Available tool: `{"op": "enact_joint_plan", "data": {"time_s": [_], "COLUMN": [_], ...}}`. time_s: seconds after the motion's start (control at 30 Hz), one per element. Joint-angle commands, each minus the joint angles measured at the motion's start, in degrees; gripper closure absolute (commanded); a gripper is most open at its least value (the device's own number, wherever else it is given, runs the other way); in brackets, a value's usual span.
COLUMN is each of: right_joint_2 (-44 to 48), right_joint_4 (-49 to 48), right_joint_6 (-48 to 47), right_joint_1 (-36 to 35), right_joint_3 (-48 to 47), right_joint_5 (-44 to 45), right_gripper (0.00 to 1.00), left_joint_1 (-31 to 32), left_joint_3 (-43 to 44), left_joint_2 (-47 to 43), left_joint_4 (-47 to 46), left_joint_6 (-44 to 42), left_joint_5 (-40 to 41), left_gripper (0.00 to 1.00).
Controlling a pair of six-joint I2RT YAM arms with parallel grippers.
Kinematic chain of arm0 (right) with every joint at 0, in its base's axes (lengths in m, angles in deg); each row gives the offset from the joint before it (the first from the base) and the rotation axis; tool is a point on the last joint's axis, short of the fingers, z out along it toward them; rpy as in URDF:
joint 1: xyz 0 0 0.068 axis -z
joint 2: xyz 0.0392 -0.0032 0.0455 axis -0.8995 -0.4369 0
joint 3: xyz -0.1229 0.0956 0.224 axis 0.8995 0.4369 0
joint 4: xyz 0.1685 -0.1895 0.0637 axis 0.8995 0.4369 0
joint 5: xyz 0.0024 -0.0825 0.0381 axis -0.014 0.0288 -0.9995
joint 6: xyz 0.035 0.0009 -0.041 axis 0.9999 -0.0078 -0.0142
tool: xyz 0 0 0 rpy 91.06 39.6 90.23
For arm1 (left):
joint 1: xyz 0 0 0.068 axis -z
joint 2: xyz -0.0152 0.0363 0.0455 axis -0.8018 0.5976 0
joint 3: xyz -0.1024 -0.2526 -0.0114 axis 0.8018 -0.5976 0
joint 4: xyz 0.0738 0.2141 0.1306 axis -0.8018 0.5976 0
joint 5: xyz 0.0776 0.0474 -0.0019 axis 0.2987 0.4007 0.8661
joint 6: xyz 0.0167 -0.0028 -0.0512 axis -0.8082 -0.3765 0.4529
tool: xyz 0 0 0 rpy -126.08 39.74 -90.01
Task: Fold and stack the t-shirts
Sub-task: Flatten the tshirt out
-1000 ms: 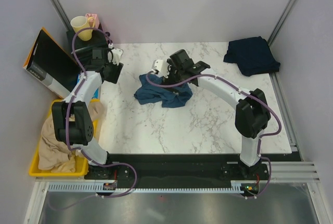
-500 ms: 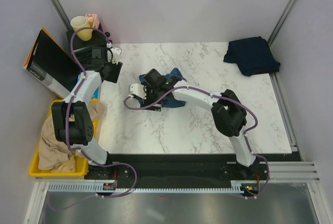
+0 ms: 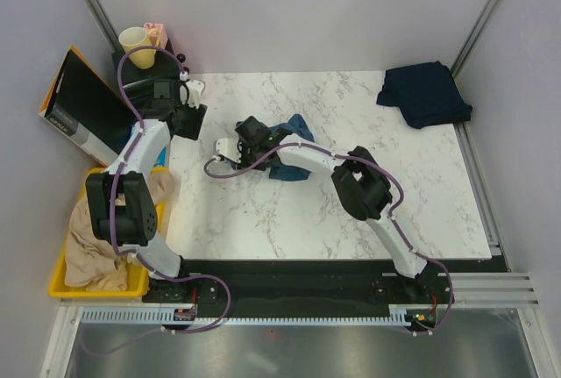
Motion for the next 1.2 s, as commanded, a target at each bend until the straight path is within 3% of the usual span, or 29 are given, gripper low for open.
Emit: {"op": "enact_joint_plan", "data": {"time_s": [0.0,0.2,0.43,0.87,1.17], "right_joint_2": [0.1,13.4,27.9,36.0,43.9], "right_joint_4": [-0.2,-0.3,-1.5,-5.6,-19.2], "right_joint_6": [1.1,-0.3,-3.7,-9.4,-17.0], "right_joint_1": [0.1,0.5,3.3,5.9,10.3], "right_joint_3": [-1.1,6.0,11.7,15.1,20.5], "right_joint_5": [3.3,11.6,22.2,38.2,48.4], "right_gripper": [1.0,1.0,1.0,1.0,1.0], "left_joint_1": [-0.3,-0.3,0.9,10.6,18.1], "left_joint_3": [1.2,1.9,5.5,15.1,19.3], "left_joint_2": [-1.9,1.6,7.2,14.3,19.3], "left_joint_4": [-0.3,0.1,0.1,0.2,0.1], "left_joint_6": [0.5,-3.7,-8.8,-12.5,-11.8], "left_joint_5": [-2.9,-13.0,-22.6,-33.6,-35.3], "left_gripper": [0.36,0.37,0.32,0.29,0.29]}}
